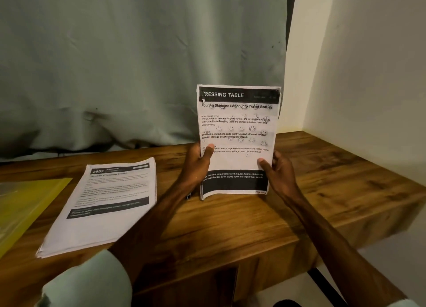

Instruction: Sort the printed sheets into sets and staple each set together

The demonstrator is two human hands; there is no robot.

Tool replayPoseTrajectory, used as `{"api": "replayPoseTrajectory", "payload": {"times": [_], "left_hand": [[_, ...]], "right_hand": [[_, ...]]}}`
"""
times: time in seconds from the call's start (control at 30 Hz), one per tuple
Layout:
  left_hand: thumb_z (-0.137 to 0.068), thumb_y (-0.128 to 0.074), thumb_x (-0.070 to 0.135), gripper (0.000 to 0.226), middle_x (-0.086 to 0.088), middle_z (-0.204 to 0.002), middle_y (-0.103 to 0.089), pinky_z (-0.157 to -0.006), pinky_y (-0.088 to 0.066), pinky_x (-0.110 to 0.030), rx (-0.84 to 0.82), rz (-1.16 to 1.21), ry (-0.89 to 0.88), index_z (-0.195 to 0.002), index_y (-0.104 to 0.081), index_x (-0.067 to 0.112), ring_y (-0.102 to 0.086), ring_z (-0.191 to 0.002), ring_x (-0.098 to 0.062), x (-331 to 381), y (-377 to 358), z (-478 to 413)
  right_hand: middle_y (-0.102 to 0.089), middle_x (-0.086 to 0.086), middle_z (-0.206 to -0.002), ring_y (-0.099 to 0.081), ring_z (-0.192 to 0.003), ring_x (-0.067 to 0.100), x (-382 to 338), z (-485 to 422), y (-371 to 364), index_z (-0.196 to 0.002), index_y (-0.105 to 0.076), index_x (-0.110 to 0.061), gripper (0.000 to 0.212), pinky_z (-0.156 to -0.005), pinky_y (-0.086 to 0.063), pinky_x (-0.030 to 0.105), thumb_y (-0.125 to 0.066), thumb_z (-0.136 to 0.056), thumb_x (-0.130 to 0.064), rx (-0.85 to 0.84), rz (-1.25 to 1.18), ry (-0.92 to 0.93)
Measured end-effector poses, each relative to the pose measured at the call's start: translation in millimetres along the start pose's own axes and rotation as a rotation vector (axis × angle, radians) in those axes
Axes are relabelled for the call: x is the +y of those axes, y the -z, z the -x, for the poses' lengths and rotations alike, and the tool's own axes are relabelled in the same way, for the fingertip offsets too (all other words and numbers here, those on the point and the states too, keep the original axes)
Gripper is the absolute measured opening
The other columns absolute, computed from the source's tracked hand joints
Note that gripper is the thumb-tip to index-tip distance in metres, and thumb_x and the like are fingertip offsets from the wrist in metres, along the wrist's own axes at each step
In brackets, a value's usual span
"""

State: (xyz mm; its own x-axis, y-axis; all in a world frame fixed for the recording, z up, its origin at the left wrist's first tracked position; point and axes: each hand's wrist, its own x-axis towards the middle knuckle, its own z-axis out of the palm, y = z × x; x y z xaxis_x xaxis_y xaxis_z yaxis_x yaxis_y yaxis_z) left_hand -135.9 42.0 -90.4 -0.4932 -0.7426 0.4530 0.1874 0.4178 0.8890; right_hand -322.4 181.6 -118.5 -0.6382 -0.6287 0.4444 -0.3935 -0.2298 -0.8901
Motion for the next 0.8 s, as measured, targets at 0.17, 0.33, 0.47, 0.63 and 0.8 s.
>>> {"api": "replayPoseTrajectory", "payload": {"times": [0.17, 0.33, 0.47, 0.63, 0.8], "left_hand": [[-0.109, -0.049, 0.023, 0.026, -0.001, -0.127, -0.07, -0.097, -0.057, -0.036, 0.019, -0.004, -0.041, -0.13, -0.062, 0.017, -0.069, -0.114, -0.016, 12.3, -1.8, -5.1], [-0.109, -0.049, 0.022, 0.024, -0.001, -0.124, -0.071, -0.099, -0.056, -0.04, 0.052, -0.056, -0.036, -0.127, -0.064, 0.018, -0.068, -0.113, -0.016, 6.2, -5.3, 0.2], [-0.108, -0.05, 0.022, 0.027, -0.005, -0.126, -0.071, -0.1, -0.055, -0.046, 0.068, -0.062, -0.032, -0.128, -0.065, 0.012, -0.068, -0.114, -0.02, 1.3, -5.6, 6.1], [-0.109, -0.048, 0.021, 0.032, -0.007, -0.132, -0.068, -0.1, -0.054, -0.035, 0.077, -0.112, -0.069, -0.134, -0.062, 0.008, -0.065, -0.119, -0.019, 11.2, -3.7, 5.9], [-0.108, -0.049, 0.017, 0.031, -0.005, -0.131, -0.067, -0.095, -0.055, -0.028, 0.077, -0.151, -0.036, -0.134, -0.062, 0.005, -0.065, -0.118, -0.022, 4.1, -1.2, 8.5]], "right_hand": [[-0.07, 0.007, -0.128, -0.071, -0.11, 0.024, -8.9, -6.5, 1.6, -0.135, -0.058, -0.009, 0.037, -0.088, -0.061, 0.052, -0.065, -0.099, -0.012, 0.008, 0.011, 0.029], [-0.071, 0.006, -0.125, -0.072, -0.109, 0.022, -2.0, -0.7, 0.8, -0.129, -0.059, -0.012, 0.031, -0.088, -0.061, 0.053, -0.064, -0.099, -0.011, 0.012, 0.019, 0.007], [-0.072, 0.006, -0.123, -0.071, -0.11, 0.022, 6.8, 6.8, -1.0, -0.125, -0.061, -0.017, 0.028, -0.092, -0.059, 0.053, -0.064, -0.099, -0.008, 0.011, -0.015, -0.014], [-0.073, 0.005, -0.121, -0.072, -0.109, 0.022, 3.7, 8.7, -2.0, -0.125, -0.06, -0.015, 0.027, -0.089, -0.061, 0.049, -0.064, -0.099, -0.009, 0.017, -0.074, -0.033], [-0.072, 0.005, -0.125, -0.071, -0.113, 0.025, 15.9, 26.9, -4.3, -0.13, -0.057, -0.017, 0.028, -0.09, -0.059, 0.055, -0.059, -0.103, -0.017, -0.073, -0.124, -0.117]]}}
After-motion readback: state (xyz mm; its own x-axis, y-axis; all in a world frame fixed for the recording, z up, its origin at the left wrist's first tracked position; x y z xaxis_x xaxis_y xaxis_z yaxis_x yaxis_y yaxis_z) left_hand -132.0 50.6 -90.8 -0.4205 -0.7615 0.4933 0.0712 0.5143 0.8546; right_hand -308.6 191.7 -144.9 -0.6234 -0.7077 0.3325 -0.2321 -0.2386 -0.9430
